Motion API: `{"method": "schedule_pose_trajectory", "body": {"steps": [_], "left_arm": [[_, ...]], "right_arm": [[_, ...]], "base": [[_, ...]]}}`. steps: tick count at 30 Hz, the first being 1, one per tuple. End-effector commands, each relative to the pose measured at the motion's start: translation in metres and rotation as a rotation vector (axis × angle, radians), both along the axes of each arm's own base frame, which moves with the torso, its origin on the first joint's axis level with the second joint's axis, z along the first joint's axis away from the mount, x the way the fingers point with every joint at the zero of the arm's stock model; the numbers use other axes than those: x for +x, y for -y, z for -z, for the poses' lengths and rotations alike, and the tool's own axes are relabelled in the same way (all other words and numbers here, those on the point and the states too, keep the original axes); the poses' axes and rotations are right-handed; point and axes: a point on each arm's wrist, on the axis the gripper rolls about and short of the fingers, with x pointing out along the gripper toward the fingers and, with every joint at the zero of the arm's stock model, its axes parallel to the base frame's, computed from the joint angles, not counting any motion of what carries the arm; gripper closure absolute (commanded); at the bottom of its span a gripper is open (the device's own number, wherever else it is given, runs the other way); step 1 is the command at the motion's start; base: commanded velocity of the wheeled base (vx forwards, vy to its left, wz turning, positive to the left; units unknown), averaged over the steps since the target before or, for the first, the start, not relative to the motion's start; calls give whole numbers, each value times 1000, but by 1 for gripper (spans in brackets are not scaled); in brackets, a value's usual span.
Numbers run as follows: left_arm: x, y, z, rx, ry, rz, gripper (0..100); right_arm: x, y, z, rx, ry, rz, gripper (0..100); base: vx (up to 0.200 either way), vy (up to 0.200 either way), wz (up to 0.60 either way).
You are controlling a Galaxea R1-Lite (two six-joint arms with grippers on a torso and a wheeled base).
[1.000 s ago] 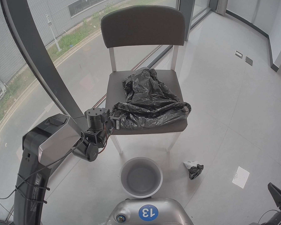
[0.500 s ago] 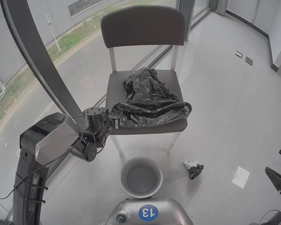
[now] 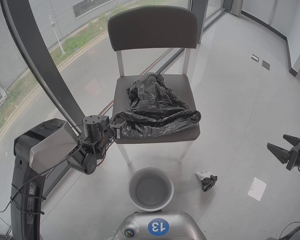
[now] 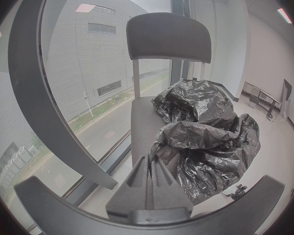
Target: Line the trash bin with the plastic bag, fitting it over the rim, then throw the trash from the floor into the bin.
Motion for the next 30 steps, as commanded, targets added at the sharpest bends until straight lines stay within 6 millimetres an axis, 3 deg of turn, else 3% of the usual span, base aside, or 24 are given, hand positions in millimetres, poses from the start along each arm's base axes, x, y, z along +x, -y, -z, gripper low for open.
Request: {"method": "schedule_pose_trajectory", "body": {"steps": [1, 14, 15, 30], "left_arm": [[-6, -7, -2, 1, -6, -8, 100], [-9, -10, -2, -6, 11, 6, 100], [-9, -9, -2, -6, 10, 8, 0], [0, -8, 8, 3, 3, 15, 0]], "right_arm": [[38, 8, 24, 29, -121, -10, 0], [34, 7, 21, 26, -105, -18, 0], [33, 6, 21, 26, -101, -20, 0], [20, -3, 11, 17, -41, -72, 0]], "base": [[0, 0, 0], [0, 0, 0], [0, 0, 0], [0, 0, 0]]}}
